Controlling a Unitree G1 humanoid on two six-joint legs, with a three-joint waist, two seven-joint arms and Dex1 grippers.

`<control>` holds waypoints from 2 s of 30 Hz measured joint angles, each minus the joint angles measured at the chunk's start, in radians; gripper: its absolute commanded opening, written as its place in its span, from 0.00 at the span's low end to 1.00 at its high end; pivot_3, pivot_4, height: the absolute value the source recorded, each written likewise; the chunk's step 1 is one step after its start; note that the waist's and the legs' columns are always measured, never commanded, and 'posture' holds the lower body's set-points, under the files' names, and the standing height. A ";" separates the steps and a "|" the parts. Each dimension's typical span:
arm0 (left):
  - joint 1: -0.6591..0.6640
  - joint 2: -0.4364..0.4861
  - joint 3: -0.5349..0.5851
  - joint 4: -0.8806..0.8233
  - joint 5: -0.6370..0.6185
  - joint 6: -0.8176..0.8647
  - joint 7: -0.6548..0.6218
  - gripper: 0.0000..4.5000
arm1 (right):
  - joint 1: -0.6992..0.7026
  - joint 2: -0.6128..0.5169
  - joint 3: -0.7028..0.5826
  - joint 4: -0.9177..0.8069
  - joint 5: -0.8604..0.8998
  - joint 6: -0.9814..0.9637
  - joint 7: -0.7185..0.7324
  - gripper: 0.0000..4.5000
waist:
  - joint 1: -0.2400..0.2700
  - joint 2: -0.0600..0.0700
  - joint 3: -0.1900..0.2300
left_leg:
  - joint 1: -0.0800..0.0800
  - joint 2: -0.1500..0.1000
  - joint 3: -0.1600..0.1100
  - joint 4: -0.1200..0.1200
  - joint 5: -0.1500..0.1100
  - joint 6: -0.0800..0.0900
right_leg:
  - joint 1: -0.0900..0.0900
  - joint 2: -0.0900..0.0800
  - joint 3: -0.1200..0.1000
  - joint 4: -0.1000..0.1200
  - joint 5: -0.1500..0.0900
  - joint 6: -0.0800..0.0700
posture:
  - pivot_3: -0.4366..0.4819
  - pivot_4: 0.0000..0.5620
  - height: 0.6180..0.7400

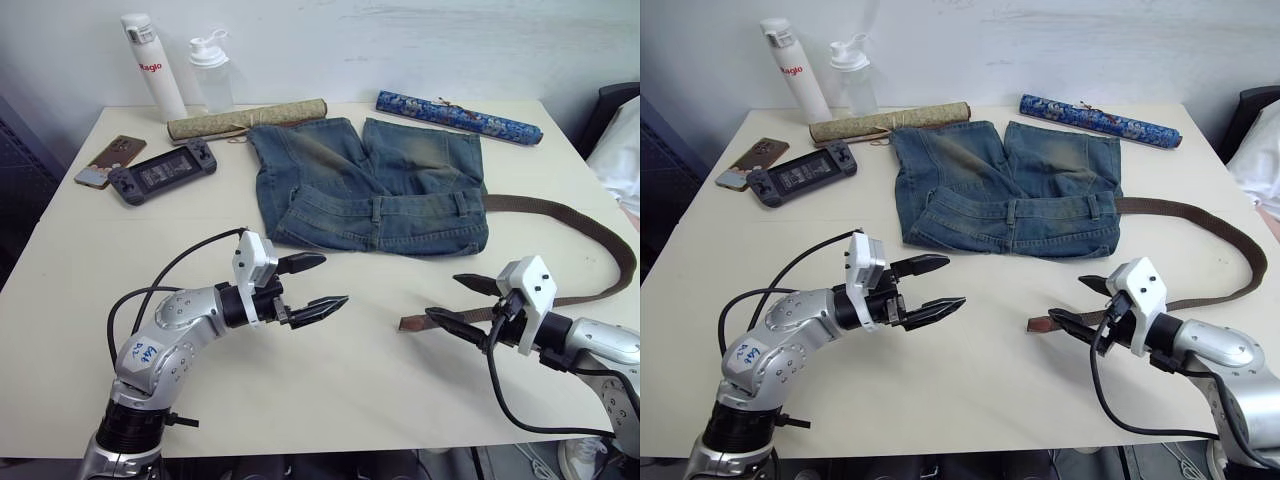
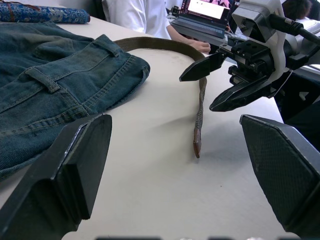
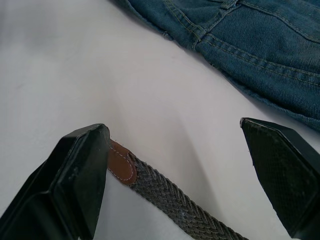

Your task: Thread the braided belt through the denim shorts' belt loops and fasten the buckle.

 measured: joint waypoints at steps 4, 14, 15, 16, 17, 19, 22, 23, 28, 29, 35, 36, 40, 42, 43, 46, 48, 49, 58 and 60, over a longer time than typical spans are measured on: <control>0.000 0.012 0.000 -0.001 0.000 0.000 -0.014 1.00 | -0.016 0.000 0.012 0.001 0.000 0.000 0.012 0.99 | -0.001 0.000 0.000 | 0.000 0.000 0.000 0.000 0.000 0.000 | 0.000 0.000 0.000 0.000 0.000 0.000 | 0.48 0.27 0.97; 0.015 0.014 0.001 -0.001 0.000 -0.003 -0.032 1.00 | -0.031 -0.009 0.036 0.001 0.005 -0.003 0.051 0.99 | -0.001 0.000 0.000 | 0.000 0.000 0.000 0.000 0.000 0.000 | 0.000 0.000 0.000 0.000 0.000 0.000 | 0.48 0.27 0.97; 0.016 0.016 0.001 -0.001 0.000 -0.003 -0.035 1.00 | -0.033 -0.015 0.036 0.001 0.005 -0.003 0.058 0.99 | -0.001 0.000 0.000 | 0.000 0.000 0.000 0.000 0.000 0.000 | 0.000 0.000 0.000 -0.001 0.000 0.000 | 0.48 0.27 0.97; 0.016 0.018 0.001 -0.001 0.000 -0.003 -0.037 1.00 | -0.034 -0.022 0.036 0.001 0.005 -0.003 0.065 0.99 | -0.001 0.000 0.000 | 0.000 0.000 0.000 0.000 0.000 0.000 | 0.000 0.000 0.000 -0.001 0.000 0.000 | 0.48 0.27 0.97; 0.016 0.019 0.001 -0.001 0.000 -0.004 -0.039 1.00 | -0.034 -0.025 0.036 0.001 0.006 -0.004 0.068 0.99 | -0.001 0.000 0.000 | 0.000 0.000 0.000 0.000 0.000 0.000 | 0.000 0.000 0.000 -0.001 0.000 0.000 | 0.48 0.27 0.97; 0.020 0.028 0.001 -0.001 0.000 -0.012 -0.051 1.00 | -0.035 -0.049 0.037 0.002 0.006 -0.005 0.097 0.99 | -0.001 0.000 0.000 | 0.000 0.000 0.000 0.000 0.000 0.000 | 0.000 0.000 0.000 -0.001 0.000 0.000 | 0.48 0.27 0.97; 0.022 0.044 0.001 0.000 0.000 -0.025 -0.078 1.00 | -0.038 -0.127 0.039 0.006 0.003 -0.006 0.157 0.99 | 0.000 0.000 0.000 | 0.000 0.000 0.000 0.000 0.000 0.000 | 0.000 -0.001 0.000 -0.001 0.000 0.000 | 0.48 0.27 0.97; 0.022 0.048 0.001 0.000 0.000 -0.030 -0.088 1.00 | -0.042 -0.152 0.044 0.009 -0.003 -0.008 0.176 0.99 | -0.001 0.000 0.000 | 0.000 0.000 0.000 0.000 0.000 0.001 | 0.000 -0.001 0.000 -0.001 0.000 0.000 | 0.48 0.27 0.97; 0.020 0.078 -0.006 0.006 0.009 -0.057 -0.137 1.00 | -0.089 -0.303 0.169 0.085 -0.131 -0.059 0.259 0.99 | -0.003 0.000 0.000 | 0.000 0.000 0.001 0.000 0.000 0.001 | 0.000 -0.001 0.000 -0.001 0.000 0.000 | 0.48 0.27 0.97; 0.020 0.078 -0.007 0.007 0.010 -0.062 -0.142 1.00 | -0.119 -0.328 0.204 0.117 -0.170 -0.072 0.266 0.99 | -0.003 0.000 0.000 | 0.000 0.000 0.001 0.000 0.000 0.001 | 0.000 -0.002 0.000 -0.001 0.000 0.000 | 0.48 0.27 0.97; 0.024 0.078 -0.008 0.006 0.011 -0.067 -0.138 1.00 | -0.218 -0.365 0.319 0.196 -0.249 -0.069 0.312 0.99 | -0.003 0.000 0.000 | 0.000 0.001 0.000 0.000 0.000 0.000 | 0.000 -0.003 0.000 -0.001 0.000 0.000 | 0.48 0.27 0.97; 0.028 0.077 -0.008 0.006 0.011 -0.067 -0.135 1.00 | -0.228 -0.372 0.336 0.212 -0.264 -0.066 0.318 0.99 | -0.002 0.000 0.000 | 0.000 0.000 0.000 0.000 0.000 0.000 | 0.000 -0.003 0.000 -0.001 0.000 0.000 | 0.48 0.27 0.97; 0.048 0.075 -0.006 0.002 0.010 -0.062 -0.110 1.00 | -0.268 -0.383 0.379 0.281 -0.321 -0.058 0.331 0.87 | -0.003 0.000 0.000 | 0.000 0.000 0.001 0.000 0.000 0.000 | 0.000 -0.004 0.000 -0.001 0.000 0.000 | 0.48 0.27 0.97; 0.049 0.075 -0.005 -0.003 0.007 -0.057 -0.103 1.00 | -0.279 -0.382 0.391 0.298 -0.336 -0.050 0.334 0.69 | -0.003 0.000 0.000 | 0.000 0.000 0.001 0.000 0.000 0.000 | 0.000 -0.004 0.000 -0.001 0.000 0.000 | 0.48 0.27 0.97; 0.049 0.075 -0.005 -0.005 0.006 -0.054 -0.096 1.00 | -0.286 -0.382 0.395 0.301 -0.343 -0.051 0.334 0.59 | -0.003 0.000 0.000 | 0.000 0.001 0.001 0.000 0.000 0.000 | 0.000 -0.004 0.000 -0.001 0.000 0.000 | 0.48 0.27 0.97; 0.054 0.075 -0.005 -0.016 0.003 -0.045 -0.085 1.00 | -0.297 -0.379 0.397 0.318 -0.355 -0.055 0.334 0.27 | -0.003 0.000 0.000 | 0.000 0.000 0.001 0.000 0.000 0.000 | 0.000 -0.004 0.000 -0.001 0.000 0.000 | 0.48 0.27 0.97; 0.058 0.076 -0.005 -0.026 0.002 -0.041 -0.083 1.00 | -0.298 -0.373 0.397 0.318 -0.357 -0.058 0.335 0.06 | -0.003 0.000 0.000 | 0.000 0.000 0.001 0.000 0.000 0.000 | 0.000 -0.004 -0.001 -0.001 0.000 0.000 | 0.48 0.27 0.97; 0.060 0.078 -0.005 -0.034 0.001 -0.036 -0.081 1.00 | -0.298 -0.369 0.397 0.317 -0.360 -0.066 0.335 0.01 | -0.003 0.000 0.000 | 0.000 0.000 0.001 0.000 0.000 0.000 | 0.000 -0.004 -0.001 -0.001 0.000 0.000 | 0.48 0.27 0.97; 0.061 0.083 -0.013 -0.041 -0.012 -0.021 -0.092 1.00 | -0.257 -0.291 0.351 0.150 -0.223 -0.052 0.380 0.01 | -0.004 0.002 0.001 | 0.000 0.002 0.000 0.000 -0.001 -0.002 | -0.001 -0.002 0.000 -0.001 0.000 -0.001 | 0.48 0.27 0.97; 0.050 0.083 -0.021 -0.039 -0.011 -0.024 -0.107 1.00 | -0.268 -0.291 0.325 0.054 -0.145 -0.022 0.403 0.01 | -0.003 0.003 0.002 | 0.000 0.002 0.000 0.000 -0.001 -0.002 | -0.001 -0.002 0.000 -0.001 0.000 -0.001 | 0.48 0.27 0.97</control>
